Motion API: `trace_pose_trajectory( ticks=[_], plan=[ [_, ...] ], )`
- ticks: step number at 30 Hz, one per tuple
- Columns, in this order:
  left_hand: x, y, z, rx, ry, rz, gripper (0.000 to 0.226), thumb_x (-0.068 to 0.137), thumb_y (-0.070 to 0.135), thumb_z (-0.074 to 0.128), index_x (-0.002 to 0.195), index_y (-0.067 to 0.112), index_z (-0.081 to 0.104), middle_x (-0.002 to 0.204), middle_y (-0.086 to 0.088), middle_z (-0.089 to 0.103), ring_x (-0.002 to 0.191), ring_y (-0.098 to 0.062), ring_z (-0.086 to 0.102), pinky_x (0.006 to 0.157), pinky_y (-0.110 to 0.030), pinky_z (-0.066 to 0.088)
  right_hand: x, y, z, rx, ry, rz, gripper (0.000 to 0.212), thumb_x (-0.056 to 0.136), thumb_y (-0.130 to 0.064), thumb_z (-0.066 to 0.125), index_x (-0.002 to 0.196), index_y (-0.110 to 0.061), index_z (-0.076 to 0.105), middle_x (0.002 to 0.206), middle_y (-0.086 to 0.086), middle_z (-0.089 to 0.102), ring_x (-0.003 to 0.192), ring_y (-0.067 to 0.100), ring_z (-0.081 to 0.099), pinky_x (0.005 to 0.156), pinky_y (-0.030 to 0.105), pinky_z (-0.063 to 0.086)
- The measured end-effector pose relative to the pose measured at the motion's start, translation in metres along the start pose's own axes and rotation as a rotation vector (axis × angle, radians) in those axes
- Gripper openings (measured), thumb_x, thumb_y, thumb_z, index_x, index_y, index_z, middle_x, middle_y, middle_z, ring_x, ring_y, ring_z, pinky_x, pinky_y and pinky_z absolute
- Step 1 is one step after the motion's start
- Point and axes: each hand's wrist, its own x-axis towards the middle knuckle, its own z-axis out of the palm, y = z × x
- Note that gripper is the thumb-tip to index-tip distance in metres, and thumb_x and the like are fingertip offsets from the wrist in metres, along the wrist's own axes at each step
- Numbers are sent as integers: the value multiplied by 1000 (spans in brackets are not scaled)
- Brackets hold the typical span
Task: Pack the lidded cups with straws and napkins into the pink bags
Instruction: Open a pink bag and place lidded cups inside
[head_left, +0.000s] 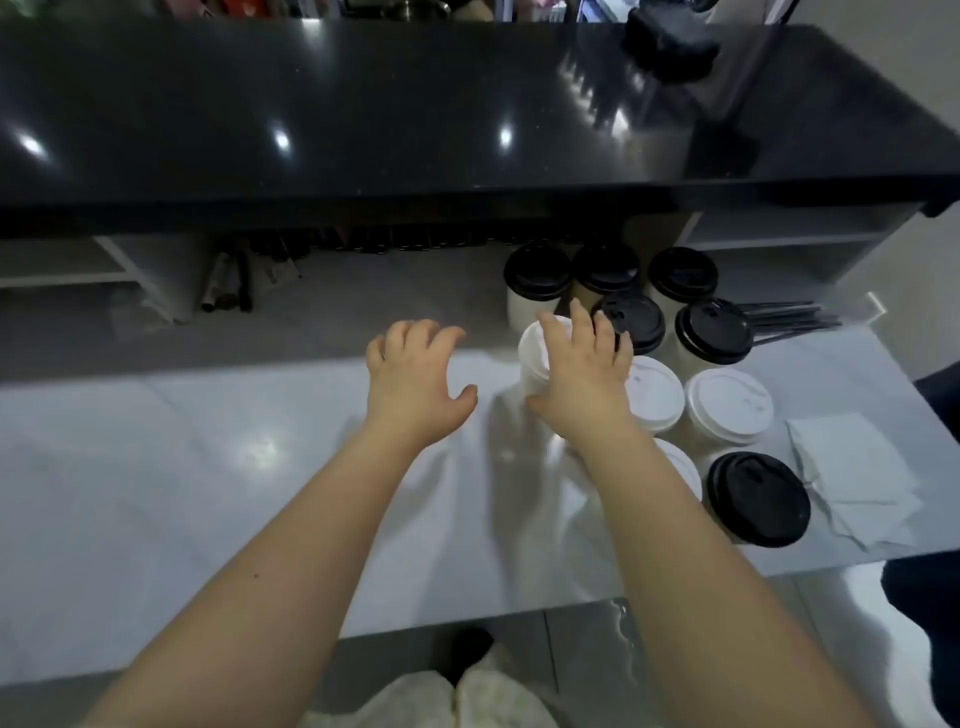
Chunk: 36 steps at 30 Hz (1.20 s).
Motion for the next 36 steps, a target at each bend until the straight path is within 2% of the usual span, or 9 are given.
trace_pose_trajectory(
  ticks=[3,7,11,14,17,21,25,28,36],
  plan=[
    [5,4,-1,18,27,4,64,77,51,64,135,29,49,136,1,46,132,-27,32,107,-45,24,15,2,-3,-92,-58,58,91,73,-31,74,145,-32,18,151,15,17,143,38,6,113,61,-3],
    [13,10,-1,12,44,-12,63,77,51,63,134,29,49,135,1,47,130,-26,33,107,-45,25,23,0,2,-141,-60,10,85,75,-25,69,142,-35,18,139,15,29,138,37,13,111,63,-2],
    [14,4,-6,26,35,-67,64,79,51,62,137,30,46,137,2,46,132,-25,32,109,-45,24,19,-10,4,-73,-6,-108,84,72,-28,71,140,-36,23,128,11,34,125,34,24,108,51,15],
    [10,-9,-15,13,24,-159,66,78,47,62,139,30,43,136,2,48,130,-25,34,107,-44,26,12,-25,-1,132,9,-184,86,69,-25,74,139,-34,27,122,9,31,113,31,30,100,39,29],
    [-2,-29,-30,32,60,-231,63,78,46,62,137,30,45,130,2,51,126,-26,37,104,-43,28,13,-46,-8,266,-69,-252,86,65,-25,77,134,-32,26,126,7,25,110,29,31,94,37,35],
    [-36,-62,-45,112,75,-305,51,84,46,60,130,27,54,129,1,53,123,-25,43,99,-39,29,17,-85,-6,205,-107,-386,81,66,-29,76,132,-31,29,132,5,28,109,29,34,90,36,38],
    [-89,-103,-54,177,33,-449,41,90,37,56,129,26,56,135,-2,50,122,-26,45,96,-39,33,8,-141,9,254,-151,-494,81,69,-28,76,135,-33,30,141,4,26,118,30,32,96,38,35],
    [-135,-134,-64,192,15,-614,38,91,32,52,129,27,56,127,1,54,115,-25,49,92,-37,34,-12,-190,20,310,-218,-636,82,72,-24,75,139,-33,29,144,2,25,123,28,28,101,37,33],
    [-247,-205,-101,182,88,-876,37,92,27,49,128,26,55,124,2,56,116,-24,48,95,-37,34,-85,-316,33,313,-327,-978,82,73,-27,75,141,-37,29,145,-1,27,126,26,28,101,40,38]
  ],
)
